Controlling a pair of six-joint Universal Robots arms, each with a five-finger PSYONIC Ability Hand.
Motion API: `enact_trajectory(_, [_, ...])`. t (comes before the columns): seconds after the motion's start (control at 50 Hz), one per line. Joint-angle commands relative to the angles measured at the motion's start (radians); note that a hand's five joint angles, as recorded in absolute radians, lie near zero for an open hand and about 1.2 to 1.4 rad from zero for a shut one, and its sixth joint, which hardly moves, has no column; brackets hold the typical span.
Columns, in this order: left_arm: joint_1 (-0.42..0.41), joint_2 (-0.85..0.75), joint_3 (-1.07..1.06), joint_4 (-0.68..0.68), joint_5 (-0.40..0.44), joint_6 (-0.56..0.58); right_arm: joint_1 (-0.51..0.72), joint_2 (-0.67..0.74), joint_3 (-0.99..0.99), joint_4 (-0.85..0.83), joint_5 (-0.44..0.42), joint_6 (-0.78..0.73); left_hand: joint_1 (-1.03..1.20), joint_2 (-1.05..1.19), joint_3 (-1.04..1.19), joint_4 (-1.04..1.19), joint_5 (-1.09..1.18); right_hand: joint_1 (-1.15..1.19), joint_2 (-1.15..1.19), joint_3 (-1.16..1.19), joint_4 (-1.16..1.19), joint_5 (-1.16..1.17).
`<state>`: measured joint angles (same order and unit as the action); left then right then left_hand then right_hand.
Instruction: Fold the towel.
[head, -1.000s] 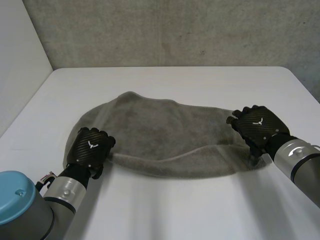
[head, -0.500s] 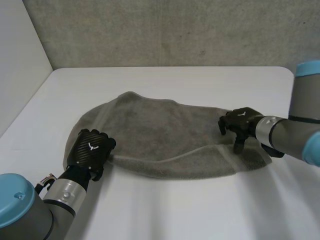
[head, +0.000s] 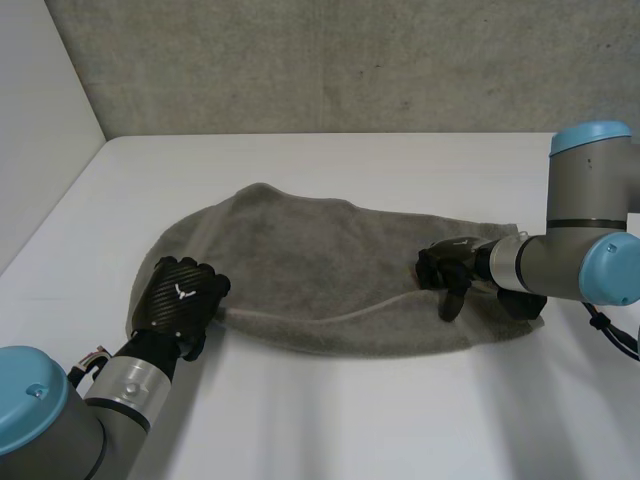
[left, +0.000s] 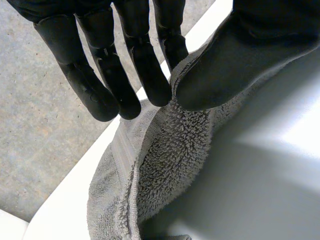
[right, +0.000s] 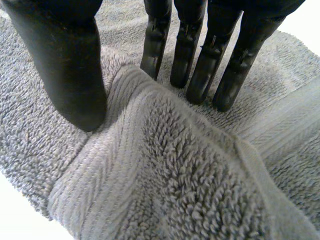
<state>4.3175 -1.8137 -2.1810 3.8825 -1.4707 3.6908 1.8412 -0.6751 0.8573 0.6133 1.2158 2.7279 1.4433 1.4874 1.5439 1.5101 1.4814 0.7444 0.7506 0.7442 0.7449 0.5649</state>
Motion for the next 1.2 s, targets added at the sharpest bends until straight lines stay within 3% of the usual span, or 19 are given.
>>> enact_trajectory(0.02, [0.001,0.001,0.003,0.0,0.0,0.0,-0.008,0.006,0.002,0.014,-0.009,-0.002,-0.047,-0.091,-0.148,-0.114,-0.26,0.587,0.58,0.587,0.586,0.592])
enact_trajectory(0.2, [0.01,-0.01,0.012,0.003,-0.003,0.0,-0.022,-0.109,0.089,0.013,-0.059,0.009,-0.047,-0.091,-0.148,-0.114,-0.26,0.652,0.646,0.652,0.651,0.657])
enact_trajectory(0.32, [0.019,-0.016,0.033,0.04,-0.005,0.0,-0.077,-0.29,0.338,-0.063,-0.148,0.007,-0.047,-0.091,-0.148,-0.114,-0.26,0.652,0.646,0.652,0.651,0.657])
enact_trajectory(0.48, [0.051,-0.084,0.072,0.152,-0.003,0.002,-0.125,-0.577,0.681,-0.325,-0.151,0.009,-0.047,-0.091,-0.148,-0.114,-0.26,0.652,0.646,0.652,0.651,0.657])
enact_trajectory(0.52, [0.054,-0.108,0.081,0.169,-0.005,0.002,-0.141,-0.68,0.811,-0.467,-0.145,0.028,-0.047,-0.091,-0.148,-0.114,-0.26,0.652,0.646,0.652,0.651,0.657])
enact_trajectory(0.62, [0.067,-0.17,0.107,0.179,-0.003,0.002,-0.181,-0.78,0.972,-0.659,-0.127,0.104,-0.047,-0.091,-0.148,-0.114,-0.26,0.652,0.646,0.652,0.651,0.657])
enact_trajectory(0.74, [0.08,-0.187,0.11,0.176,0.001,0.002,-0.189,-0.813,1.039,-0.771,-0.113,0.125,-0.417,-0.461,-0.517,-0.483,-0.629,0.652,0.646,0.652,0.651,0.657])
enact_trajectory(0.78, [0.082,-0.181,0.109,0.172,-0.003,0.003,-0.189,-0.813,1.04,-0.773,-0.108,0.125,-0.653,-0.697,-0.754,-0.72,-0.866,0.652,0.646,0.652,0.651,0.657])
enact_trajectory(0.86, [0.09,-0.171,0.101,0.17,-0.008,0.003,-0.191,-0.813,1.046,-0.78,-0.09,0.122,-0.684,-0.728,-0.784,-0.751,-0.896,0.652,0.646,0.652,0.651,0.657])
enact_trajectory(0.9, [0.097,-0.168,0.095,0.17,-0.01,0.003,-0.194,-0.813,1.046,-0.794,-0.046,0.122,-0.684,-0.728,-0.784,-0.751,-0.896,0.652,0.646,0.652,0.651,0.657])
enact_trajectory(1.0, [0.131,-0.145,0.078,0.157,-0.011,0.002,-0.188,-0.813,1.046,-0.811,-0.027,0.113,-0.643,-0.687,-0.744,-0.71,-0.856,0.652,0.646,0.652,0.651,0.657])
enact_trajectory(1.02, [0.146,-0.136,0.075,0.134,-0.01,-0.001,-0.188,-0.813,1.046,-0.811,-0.027,0.113,-0.407,-0.451,-0.508,-0.474,-0.62,0.652,0.646,0.652,0.651,0.657])
enact_trajectory(1.04, [0.146,-0.136,0.075,0.133,-0.01,-0.002,-0.186,-0.813,1.048,-0.811,-0.027,0.11,-0.405,-0.449,-0.505,-0.472,-0.617,0.652,0.646,0.652,0.651,0.657])
enact_trajectory(1.06, [0.155,-0.131,0.075,0.112,-0.005,-0.005,-0.183,-0.814,1.049,-0.811,-0.024,0.108,-0.108,-0.153,-0.209,-0.175,-0.321,0.652,0.646,0.652,0.651,0.657])
enact_trajectory(1.08, [0.16,-0.13,0.076,0.089,-0.003,-0.006,-0.183,-0.814,1.049,-0.811,-0.024,0.108,-0.048,-0.092,-0.148,-0.114,-0.26,0.652,0.646,0.652,0.651,0.657])
enact_trajectory(1.2, [0.153,-0.127,0.087,0.012,-0.003,-0.005,-0.18,-0.82,1.048,-0.811,-0.018,0.082,-0.047,-0.091,-0.148,-0.114,-0.26,0.652,0.646,0.652,0.651,0.657])
